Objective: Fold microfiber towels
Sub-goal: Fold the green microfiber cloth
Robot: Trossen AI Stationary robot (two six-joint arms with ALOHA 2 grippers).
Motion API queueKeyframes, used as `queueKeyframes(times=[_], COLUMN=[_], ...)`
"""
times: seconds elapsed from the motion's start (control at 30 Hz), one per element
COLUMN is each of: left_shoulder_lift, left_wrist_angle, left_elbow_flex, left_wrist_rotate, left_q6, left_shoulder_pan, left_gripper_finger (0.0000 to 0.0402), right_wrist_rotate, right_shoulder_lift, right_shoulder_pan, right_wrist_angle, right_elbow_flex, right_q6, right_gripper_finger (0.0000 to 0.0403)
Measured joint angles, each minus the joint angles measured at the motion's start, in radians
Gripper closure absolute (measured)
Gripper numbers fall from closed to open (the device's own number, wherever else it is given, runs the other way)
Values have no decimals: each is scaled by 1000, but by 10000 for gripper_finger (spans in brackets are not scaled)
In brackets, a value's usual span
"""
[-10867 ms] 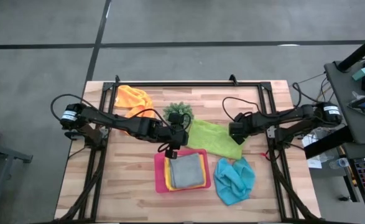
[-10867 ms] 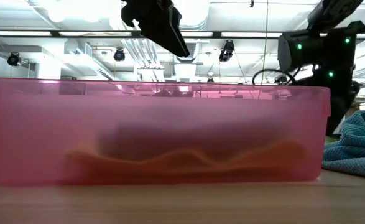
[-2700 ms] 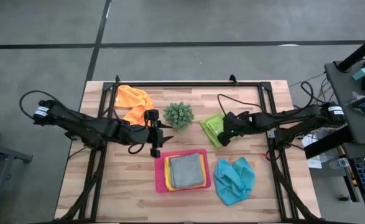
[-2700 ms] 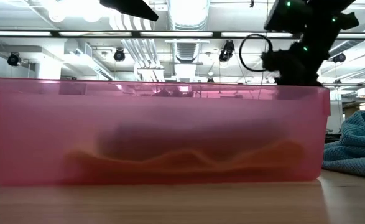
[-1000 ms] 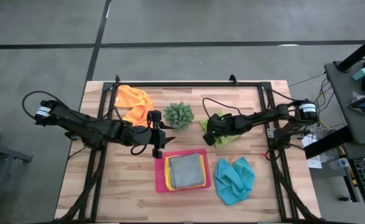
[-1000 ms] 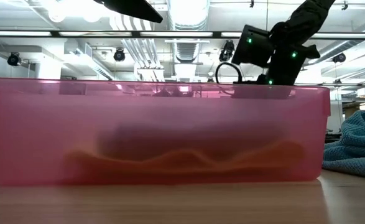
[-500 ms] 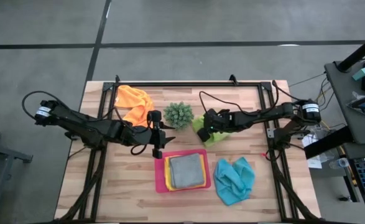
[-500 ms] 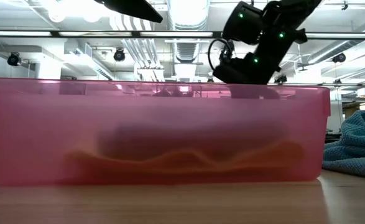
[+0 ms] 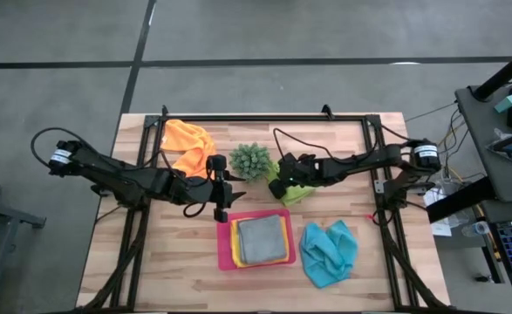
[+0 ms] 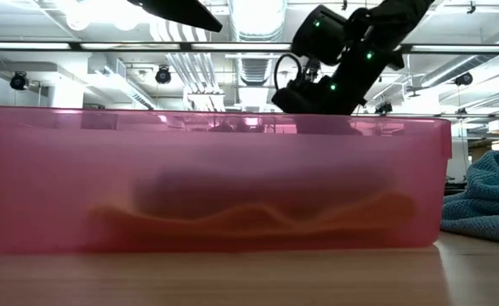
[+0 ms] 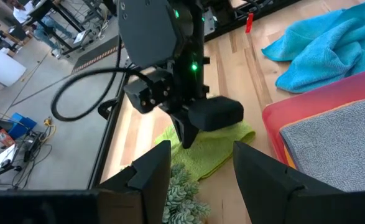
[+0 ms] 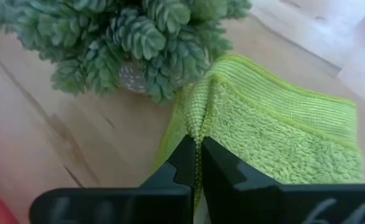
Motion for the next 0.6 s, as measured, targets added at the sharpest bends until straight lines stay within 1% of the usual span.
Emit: queueKeyframes(times=[0.2,0.4,0.5,0.6], left_shoulder_lift=[0,0,0,0], left_wrist_angle=[4,5,5,5], left_elbow_flex=[-10,-11,-11,-12], left_wrist_rotate=[0,0,0,0], left_q6=[0,1,1,1], left_shoulder_pan=[0,0,0,0], left_gripper_finger=[243,243,243,243], right_wrist_rotate=[-3,-4,-4,-12], right_shoulder_lift=[60,85,85,79], right_shoulder_pan=[0,0,0,0], right_wrist_angle=[31,30,31,28], right_elbow_flex=[0,-1,-1,-1], right_q6=[-2,-12,-12,-12], right_gripper_finger=[394,391,372,342])
